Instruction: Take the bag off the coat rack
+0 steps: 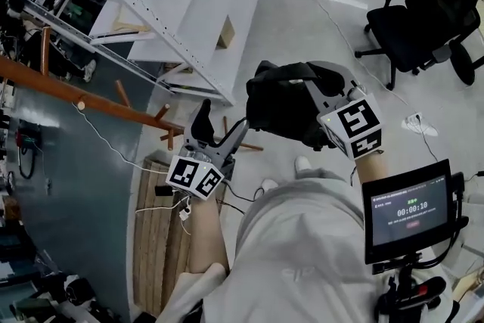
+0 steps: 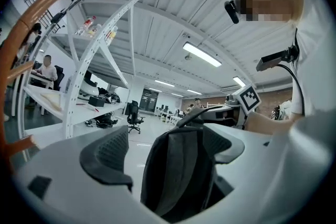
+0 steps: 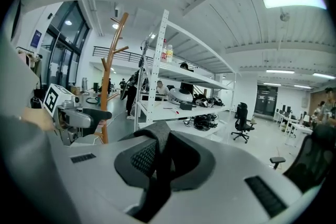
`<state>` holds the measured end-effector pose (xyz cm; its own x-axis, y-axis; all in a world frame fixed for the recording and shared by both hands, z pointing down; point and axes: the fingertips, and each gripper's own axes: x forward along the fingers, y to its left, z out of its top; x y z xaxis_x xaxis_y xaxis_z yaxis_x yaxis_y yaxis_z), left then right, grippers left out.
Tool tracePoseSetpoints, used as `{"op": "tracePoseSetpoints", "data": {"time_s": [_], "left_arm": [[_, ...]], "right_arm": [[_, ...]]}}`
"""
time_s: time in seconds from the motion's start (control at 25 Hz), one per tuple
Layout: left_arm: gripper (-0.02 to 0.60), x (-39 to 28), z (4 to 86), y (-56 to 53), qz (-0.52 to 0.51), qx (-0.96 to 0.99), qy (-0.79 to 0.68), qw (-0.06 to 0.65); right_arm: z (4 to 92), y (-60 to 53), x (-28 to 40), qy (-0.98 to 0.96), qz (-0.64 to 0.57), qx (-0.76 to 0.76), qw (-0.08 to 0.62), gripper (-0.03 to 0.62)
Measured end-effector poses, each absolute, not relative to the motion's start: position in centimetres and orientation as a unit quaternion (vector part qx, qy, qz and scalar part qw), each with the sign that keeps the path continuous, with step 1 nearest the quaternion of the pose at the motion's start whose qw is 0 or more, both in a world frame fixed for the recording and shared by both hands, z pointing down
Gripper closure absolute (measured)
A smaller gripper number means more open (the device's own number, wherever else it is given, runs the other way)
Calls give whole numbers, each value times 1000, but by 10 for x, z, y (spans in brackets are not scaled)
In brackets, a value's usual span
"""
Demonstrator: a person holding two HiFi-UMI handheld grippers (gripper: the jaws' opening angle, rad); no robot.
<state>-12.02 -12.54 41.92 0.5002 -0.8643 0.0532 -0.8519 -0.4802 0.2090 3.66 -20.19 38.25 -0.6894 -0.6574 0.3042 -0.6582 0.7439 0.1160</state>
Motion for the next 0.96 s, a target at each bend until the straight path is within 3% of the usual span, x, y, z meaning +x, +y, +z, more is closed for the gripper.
{"op": "tracePoseSetpoints", "data": {"time_s": [0.96], "left_arm": [[149,-98,429,-140,-36,877,-462,127]], "right_arm": [[400,-207,72,-898,25,398,187,551]]}}
